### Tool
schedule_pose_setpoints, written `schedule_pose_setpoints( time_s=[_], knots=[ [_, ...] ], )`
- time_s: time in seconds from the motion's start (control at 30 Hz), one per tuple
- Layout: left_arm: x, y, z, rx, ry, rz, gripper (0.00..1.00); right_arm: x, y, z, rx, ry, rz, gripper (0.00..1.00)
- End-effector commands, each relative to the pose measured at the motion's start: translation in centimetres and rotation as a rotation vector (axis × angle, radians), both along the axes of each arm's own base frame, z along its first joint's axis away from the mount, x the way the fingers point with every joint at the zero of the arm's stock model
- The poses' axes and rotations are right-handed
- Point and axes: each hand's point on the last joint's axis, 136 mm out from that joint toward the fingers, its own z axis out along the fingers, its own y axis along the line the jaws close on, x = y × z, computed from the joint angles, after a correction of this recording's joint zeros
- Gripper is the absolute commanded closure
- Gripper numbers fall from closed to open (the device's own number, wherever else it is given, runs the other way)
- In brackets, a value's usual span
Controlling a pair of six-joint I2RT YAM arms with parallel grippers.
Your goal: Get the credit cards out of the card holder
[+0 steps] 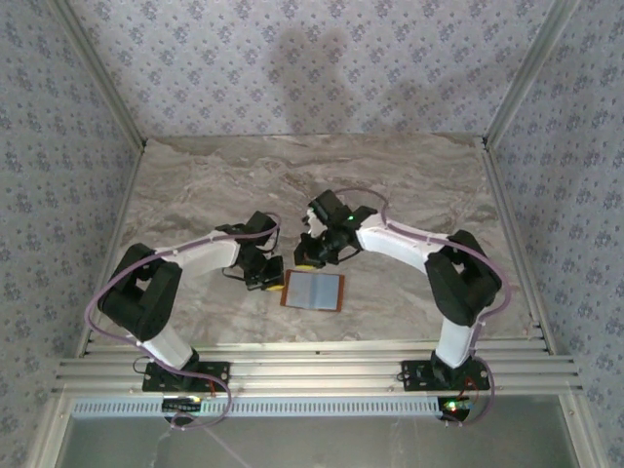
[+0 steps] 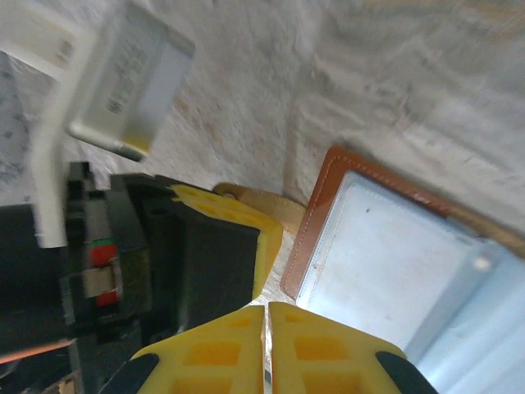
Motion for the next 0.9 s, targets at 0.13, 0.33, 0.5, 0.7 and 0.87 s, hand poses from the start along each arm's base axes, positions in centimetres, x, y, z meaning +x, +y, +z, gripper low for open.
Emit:
schedule_pose_setpoints(
  time_s=[0.13, 0.33, 0.5, 0.7, 0.87],
  knots=[
    [-0.5, 0.5, -1.7, 0.004, 0.031, -0.004, 0.92, -2.2, 1.2, -3.0, -0.063, 0.076, 0.019, 0.89],
    [-0.8, 0.9, -2.2, 0.014, 0.039, -0.002, 0.92, -2.9, 1.7, -5.0, -0.108, 0.091, 0.037, 0.89],
    [-1.1, 1.1, -2.3, 0.015, 0.043, 0.001, 0.92, -3.3, 1.6, -6.6, -0.151, 0.104, 0.044, 0.89],
    [-1.2, 1.1, -2.2, 0.012, 0.042, 0.002, 0.92, -3.7, -0.3, -7.6, -0.246, 0.096, 0.046, 0.88],
    [-1.0, 0.9, -1.8, 0.007, 0.035, 0.001, 0.92, -4.0, -2.3, -7.4, -0.339, 0.071, 0.046, 0.82]
  ],
)
